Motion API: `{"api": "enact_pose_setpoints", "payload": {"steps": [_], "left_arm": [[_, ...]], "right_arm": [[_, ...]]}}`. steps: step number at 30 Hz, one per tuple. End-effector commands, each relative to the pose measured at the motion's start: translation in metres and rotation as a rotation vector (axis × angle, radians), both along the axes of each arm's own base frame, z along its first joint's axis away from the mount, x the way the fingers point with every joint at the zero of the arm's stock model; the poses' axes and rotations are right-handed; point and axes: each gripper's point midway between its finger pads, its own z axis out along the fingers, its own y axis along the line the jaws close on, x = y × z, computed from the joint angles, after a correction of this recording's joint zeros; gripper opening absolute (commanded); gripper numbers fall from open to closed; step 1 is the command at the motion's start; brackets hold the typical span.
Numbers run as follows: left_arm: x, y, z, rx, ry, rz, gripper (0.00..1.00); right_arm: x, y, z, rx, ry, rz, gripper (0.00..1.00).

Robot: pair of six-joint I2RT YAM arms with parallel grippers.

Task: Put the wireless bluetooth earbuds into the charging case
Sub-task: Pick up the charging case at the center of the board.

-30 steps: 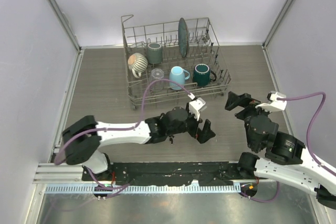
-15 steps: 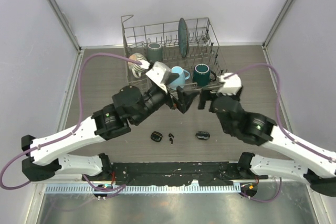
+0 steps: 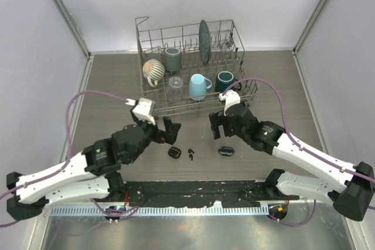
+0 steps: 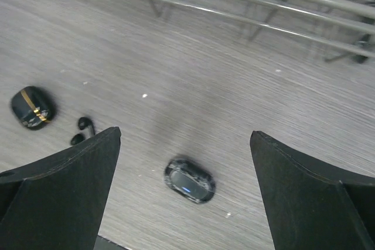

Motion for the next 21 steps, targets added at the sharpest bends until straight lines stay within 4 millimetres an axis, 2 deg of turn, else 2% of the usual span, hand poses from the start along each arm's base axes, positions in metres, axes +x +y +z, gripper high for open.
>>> {"api": "enact_pose_setpoints", "payload": {"steps": [1, 3, 5, 8, 11, 17, 18, 21], "left_arm": [[0.007, 0.051, -0.01, -0.062, 0.029, 0.181, 1.0], [0.012, 0.063, -0.026, -0.054, 0.076, 0.227, 1.0], [0.01, 0.061, -0.045, -0.044, 0.155, 0.205, 1.0], [0.016, 0.08, -0.082, 0.018, 0.294, 0.278, 1.0], [0.017, 0.09, -0.084, 0.024, 0.291, 0.322, 1.0], [0.011, 0.107, -0.104, -0.02, 0.344, 0.408, 1.0], [0.01, 0.109, -0.107, -0.044, 0.356, 0.423, 1.0], [0.005, 0.115, -0.109, -0.1, 0.358, 0.448, 1.0]], "right_arm": [[-0.008, 0.052, 0.007, 0.184, 0.054, 0.221, 0.96], [-0.021, 0.069, -0.006, 0.183, 0.134, 0.337, 0.94], [-0.025, 0.078, -0.013, 0.194, 0.155, 0.384, 0.93], [-0.032, 0.092, -0.021, 0.197, 0.164, 0.44, 0.92], [-0.043, 0.103, -0.029, 0.186, 0.157, 0.471, 0.92], [-0.063, 0.13, -0.052, 0.18, 0.138, 0.495, 0.92], [-0.057, 0.134, -0.048, 0.205, 0.101, 0.468, 0.92], [-0.055, 0.142, -0.05, 0.24, 0.07, 0.46, 0.92]]}}
